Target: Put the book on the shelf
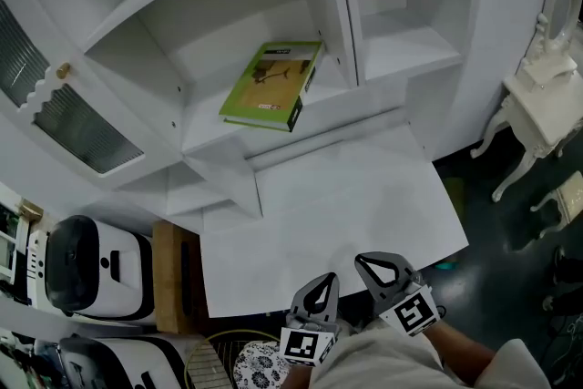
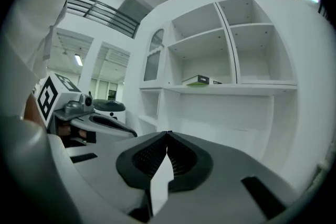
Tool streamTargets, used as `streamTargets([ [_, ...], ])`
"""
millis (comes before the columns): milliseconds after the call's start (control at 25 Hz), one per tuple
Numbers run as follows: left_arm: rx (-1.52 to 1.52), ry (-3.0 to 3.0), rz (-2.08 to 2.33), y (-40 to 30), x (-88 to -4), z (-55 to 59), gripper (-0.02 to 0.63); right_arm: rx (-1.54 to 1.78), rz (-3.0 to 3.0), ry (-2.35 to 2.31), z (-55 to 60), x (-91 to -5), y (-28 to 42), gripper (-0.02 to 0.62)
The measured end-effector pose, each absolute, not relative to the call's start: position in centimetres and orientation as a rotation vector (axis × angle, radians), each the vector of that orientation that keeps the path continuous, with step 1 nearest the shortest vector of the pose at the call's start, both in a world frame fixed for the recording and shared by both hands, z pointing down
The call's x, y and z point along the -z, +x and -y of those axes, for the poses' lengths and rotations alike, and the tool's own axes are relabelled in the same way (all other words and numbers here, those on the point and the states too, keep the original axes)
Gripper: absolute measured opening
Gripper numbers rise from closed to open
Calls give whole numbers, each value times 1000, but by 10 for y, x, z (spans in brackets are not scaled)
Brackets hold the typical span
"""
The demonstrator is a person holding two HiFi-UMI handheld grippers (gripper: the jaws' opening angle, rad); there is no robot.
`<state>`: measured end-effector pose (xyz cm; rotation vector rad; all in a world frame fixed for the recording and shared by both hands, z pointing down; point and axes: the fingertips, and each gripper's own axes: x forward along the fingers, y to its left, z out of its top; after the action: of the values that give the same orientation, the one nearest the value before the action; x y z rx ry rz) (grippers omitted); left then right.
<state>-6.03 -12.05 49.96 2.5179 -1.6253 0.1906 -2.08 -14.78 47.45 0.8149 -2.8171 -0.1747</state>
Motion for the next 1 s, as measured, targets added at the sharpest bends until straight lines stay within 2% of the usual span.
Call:
streamTargets([
  [440, -175, 2546, 1634, -24, -507, 87, 3, 75, 2775, 864, 117, -507, 20, 18],
  [760, -156, 2525, 1636, -38, -504, 26, 3, -106, 2844, 783, 48, -517, 2, 17],
  [1000, -153, 2509, 1621, -58, -511, -34, 3, -92, 2859, 810, -8, -511, -11, 17],
])
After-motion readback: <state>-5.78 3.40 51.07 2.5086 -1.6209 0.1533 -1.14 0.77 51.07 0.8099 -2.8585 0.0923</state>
